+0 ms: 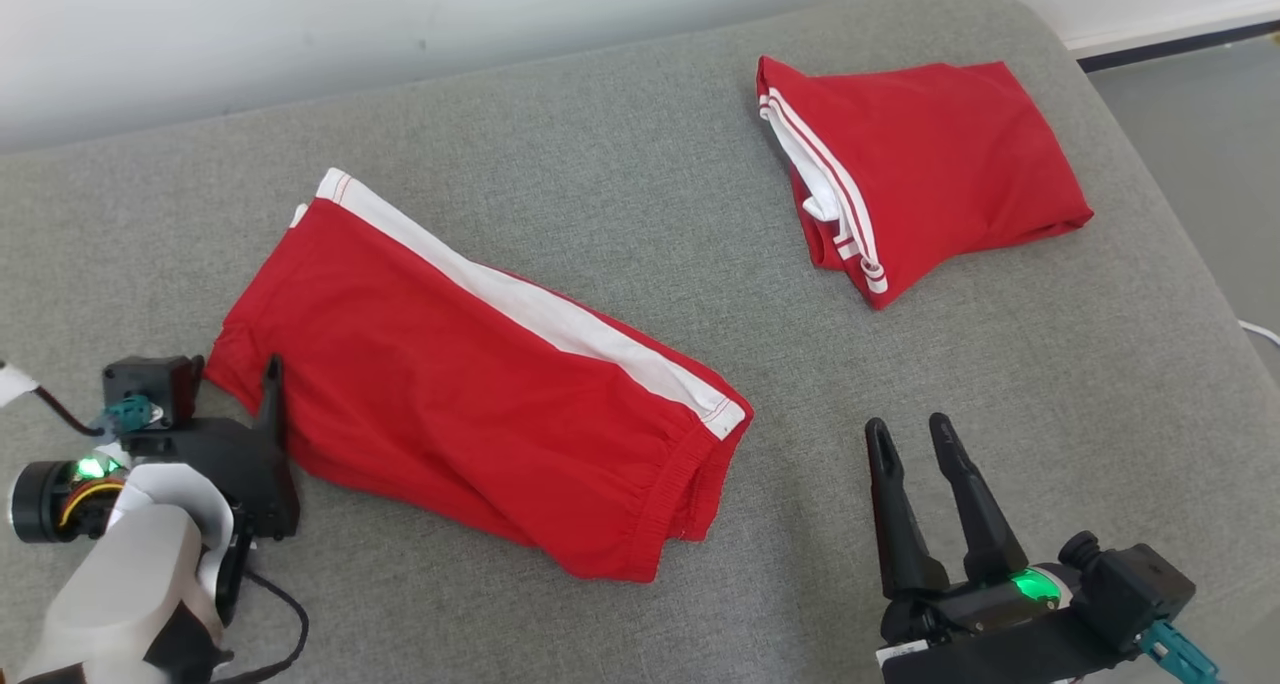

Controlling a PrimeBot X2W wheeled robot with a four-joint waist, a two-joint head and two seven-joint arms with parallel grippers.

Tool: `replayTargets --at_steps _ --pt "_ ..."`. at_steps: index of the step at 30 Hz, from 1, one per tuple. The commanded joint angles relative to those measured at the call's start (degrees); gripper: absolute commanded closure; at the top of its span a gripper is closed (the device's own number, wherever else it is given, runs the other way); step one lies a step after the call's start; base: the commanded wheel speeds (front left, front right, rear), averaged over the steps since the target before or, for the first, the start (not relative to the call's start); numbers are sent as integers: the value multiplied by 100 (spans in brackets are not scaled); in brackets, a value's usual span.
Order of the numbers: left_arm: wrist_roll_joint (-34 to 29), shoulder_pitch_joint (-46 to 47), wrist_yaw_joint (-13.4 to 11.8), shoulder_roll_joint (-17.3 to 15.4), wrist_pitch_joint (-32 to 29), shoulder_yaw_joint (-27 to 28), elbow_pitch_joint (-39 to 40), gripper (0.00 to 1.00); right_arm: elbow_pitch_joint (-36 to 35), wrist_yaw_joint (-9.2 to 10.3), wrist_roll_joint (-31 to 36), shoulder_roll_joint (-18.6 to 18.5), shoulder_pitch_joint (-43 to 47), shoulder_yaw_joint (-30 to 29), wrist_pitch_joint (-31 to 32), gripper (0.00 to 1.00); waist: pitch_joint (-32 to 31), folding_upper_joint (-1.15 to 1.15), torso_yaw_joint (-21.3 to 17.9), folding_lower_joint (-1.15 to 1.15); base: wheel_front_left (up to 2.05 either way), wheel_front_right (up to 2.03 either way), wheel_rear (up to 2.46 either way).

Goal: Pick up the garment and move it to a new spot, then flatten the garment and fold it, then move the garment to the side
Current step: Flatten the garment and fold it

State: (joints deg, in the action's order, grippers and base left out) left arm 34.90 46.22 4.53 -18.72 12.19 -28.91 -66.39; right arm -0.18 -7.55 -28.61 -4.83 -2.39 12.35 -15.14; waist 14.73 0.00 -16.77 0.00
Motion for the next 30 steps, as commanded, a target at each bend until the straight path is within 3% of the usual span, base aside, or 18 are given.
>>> replayTargets --at_steps 1,2,4,13,21,30 --pt "9 -61 46 57 -108 -45 -179 0 15 10 42 8 -67 33 -8 0 -34 0 8 0 0 0 0" --pt "67 -66 51 93 -129 -21 -231 20 17 10 44 -3 -76 50 -8 0 -46 0 12 0 0 0 0" --pt "79 -90 93 132 -195 -49 -329 100 14 10 56 -18 -93 80 -8 0 -72 0 24 0 0 0 0" --pt "241 -247 178 290 43 -10 -415 100 56 10 21 -94 46 155 -8 0 -411 0 243 0 0 0 0" --pt "451 -728 209 475 293 240 -26 100 164 10 27 -135 250 121 -8 0 -879 0 777 0 0 0 0" --pt "300 -2048 -294 673 298 948 1719 100 224 10 170 -51 445 -173 -8 0 -1080 0 1241 0 0 0 0"
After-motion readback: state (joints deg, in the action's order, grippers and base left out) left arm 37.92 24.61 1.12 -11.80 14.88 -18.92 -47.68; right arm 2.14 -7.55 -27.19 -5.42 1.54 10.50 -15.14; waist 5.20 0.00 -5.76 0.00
